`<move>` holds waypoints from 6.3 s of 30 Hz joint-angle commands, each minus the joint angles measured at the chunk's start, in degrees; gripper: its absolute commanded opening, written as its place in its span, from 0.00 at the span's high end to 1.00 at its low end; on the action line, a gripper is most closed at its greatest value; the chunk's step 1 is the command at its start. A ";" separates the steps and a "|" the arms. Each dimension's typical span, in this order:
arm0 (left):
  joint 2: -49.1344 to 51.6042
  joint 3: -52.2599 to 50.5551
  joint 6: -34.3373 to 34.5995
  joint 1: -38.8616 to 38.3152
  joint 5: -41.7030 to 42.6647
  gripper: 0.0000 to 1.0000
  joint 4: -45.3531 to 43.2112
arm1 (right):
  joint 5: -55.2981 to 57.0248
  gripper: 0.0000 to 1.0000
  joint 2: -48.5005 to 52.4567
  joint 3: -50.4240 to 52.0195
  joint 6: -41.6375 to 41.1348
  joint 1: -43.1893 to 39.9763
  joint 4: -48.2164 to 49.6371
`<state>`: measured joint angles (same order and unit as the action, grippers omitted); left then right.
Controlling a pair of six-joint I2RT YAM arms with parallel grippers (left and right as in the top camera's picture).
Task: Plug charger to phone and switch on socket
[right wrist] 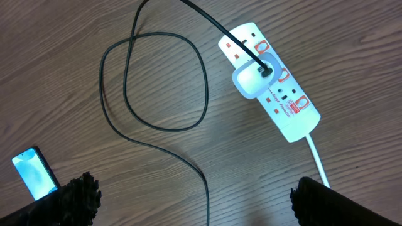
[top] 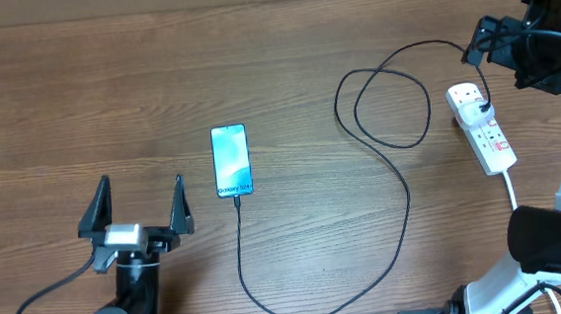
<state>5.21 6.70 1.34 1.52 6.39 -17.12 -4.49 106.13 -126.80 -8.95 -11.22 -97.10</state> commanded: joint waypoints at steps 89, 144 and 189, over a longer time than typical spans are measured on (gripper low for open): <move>-4.96 -6.43 -0.74 2.32 -1.49 0.00 21.24 | -5.70 0.00 -11.13 12.28 -0.20 2.69 30.23; -4.96 -6.43 -0.74 2.32 -1.49 0.01 21.24 | 1.01 0.01 -105.96 123.91 9.05 10.78 87.06; -4.96 -6.43 -0.74 2.32 -1.49 0.00 21.22 | 3.34 0.00 -105.96 123.91 9.05 10.80 86.84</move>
<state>0.75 0.47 1.06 3.44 5.30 3.90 -1.89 0.73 -3.18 -0.14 -0.49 -10.33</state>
